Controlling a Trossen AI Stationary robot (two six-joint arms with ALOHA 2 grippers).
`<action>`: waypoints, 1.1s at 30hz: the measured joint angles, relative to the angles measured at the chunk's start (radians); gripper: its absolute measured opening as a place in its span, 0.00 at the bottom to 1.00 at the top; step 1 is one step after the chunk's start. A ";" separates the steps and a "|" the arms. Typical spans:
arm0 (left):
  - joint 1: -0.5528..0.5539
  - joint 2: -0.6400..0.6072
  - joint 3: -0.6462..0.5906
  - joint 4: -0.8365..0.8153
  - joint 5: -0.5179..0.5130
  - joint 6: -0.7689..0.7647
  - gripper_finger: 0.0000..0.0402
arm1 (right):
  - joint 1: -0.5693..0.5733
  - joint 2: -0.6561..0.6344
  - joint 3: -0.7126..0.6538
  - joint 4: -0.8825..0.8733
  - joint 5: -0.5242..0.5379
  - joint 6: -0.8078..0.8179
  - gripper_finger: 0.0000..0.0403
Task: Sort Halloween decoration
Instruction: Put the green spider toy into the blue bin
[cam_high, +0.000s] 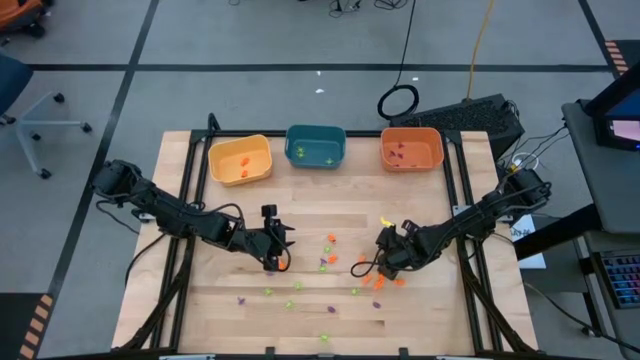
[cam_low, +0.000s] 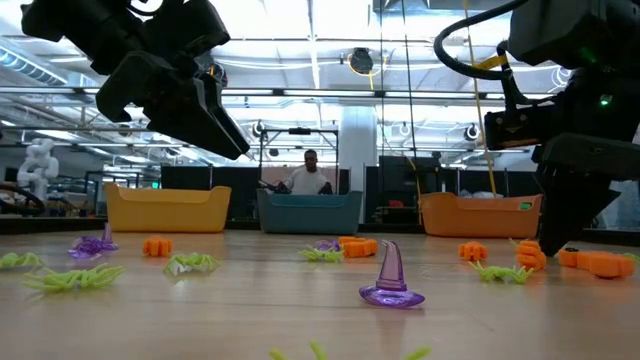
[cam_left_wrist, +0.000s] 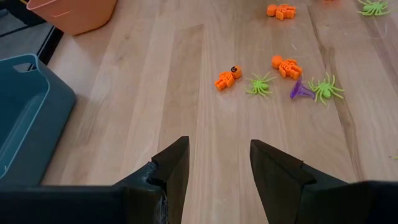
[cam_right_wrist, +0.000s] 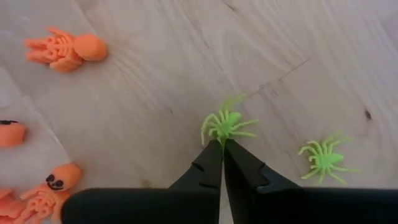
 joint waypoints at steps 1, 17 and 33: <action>0.000 0.000 0.000 0.000 0.000 0.000 0.42 | 0.000 0.001 0.005 -0.002 0.000 -0.008 0.00; 0.000 0.000 0.000 0.000 0.000 0.000 0.42 | 0.009 -0.053 0.057 0.167 0.000 -0.160 0.00; 0.000 0.000 0.000 0.034 0.000 0.019 0.42 | 0.061 -0.285 -0.229 0.902 0.233 -0.548 0.00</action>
